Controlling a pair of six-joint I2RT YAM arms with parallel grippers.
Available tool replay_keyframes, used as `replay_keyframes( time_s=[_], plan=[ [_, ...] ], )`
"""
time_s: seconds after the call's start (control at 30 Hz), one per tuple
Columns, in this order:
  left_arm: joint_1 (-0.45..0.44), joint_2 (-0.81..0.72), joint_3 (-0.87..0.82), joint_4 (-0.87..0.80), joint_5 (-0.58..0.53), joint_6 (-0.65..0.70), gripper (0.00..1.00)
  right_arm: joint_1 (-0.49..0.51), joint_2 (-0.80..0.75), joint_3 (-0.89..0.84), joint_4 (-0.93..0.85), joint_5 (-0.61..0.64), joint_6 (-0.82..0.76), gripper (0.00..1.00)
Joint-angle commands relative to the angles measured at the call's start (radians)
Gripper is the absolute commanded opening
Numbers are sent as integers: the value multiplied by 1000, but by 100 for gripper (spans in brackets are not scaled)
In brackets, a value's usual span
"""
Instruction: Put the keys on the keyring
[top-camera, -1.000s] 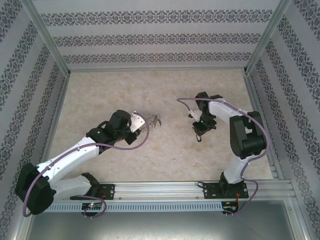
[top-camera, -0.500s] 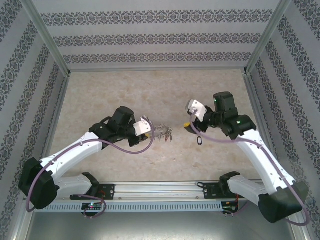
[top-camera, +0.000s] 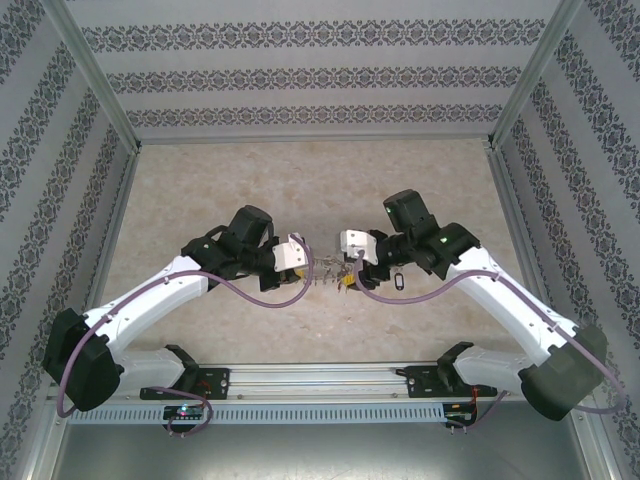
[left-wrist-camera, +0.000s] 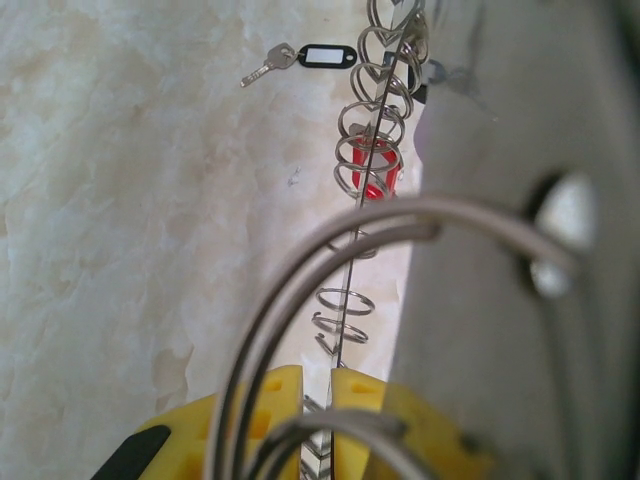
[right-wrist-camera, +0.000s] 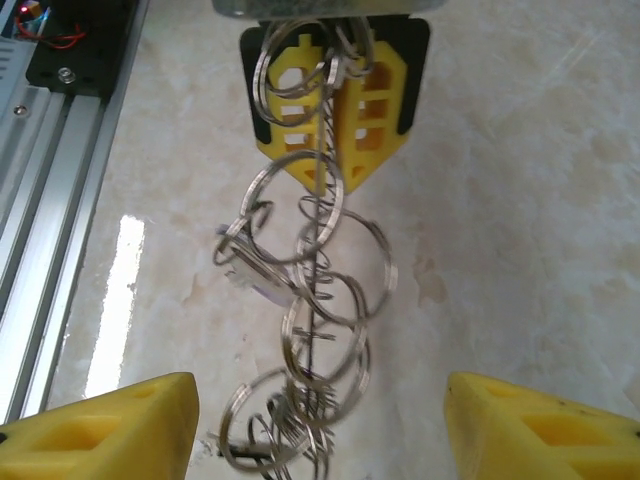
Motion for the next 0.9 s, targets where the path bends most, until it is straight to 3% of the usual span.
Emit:
replay_keyframes(
  time_s=[0.0,0.07,0.3,0.37,0.4,0.47,0.5,0.67,0.87],
  plan=[
    [11,-9,38,-9,44,17,0,37,16,21,-1,17,0,64],
    [11,-16,32,1,45,9,0,54,33,18,14,51,12,58],
    [11,-27,29,8,38,7,2,81,72,43,36,104,35,16],
    [11,-36,28,8,39,2,9,80,73,45,38,103,34,6],
    [11,-44,28,9,39,-1,18,77,71,43,42,98,35,3],
    [11,-70,19,16,36,-11,37,70,59,36,59,78,45,0],
    [13,-90,11,22,39,-19,41,62,46,24,83,60,60,0],
    [33,-212,-45,97,64,-87,46,-7,-48,-67,238,-64,152,0],
    [41,-318,-98,197,61,-142,44,-62,-124,-150,347,-179,208,0]
  ],
)
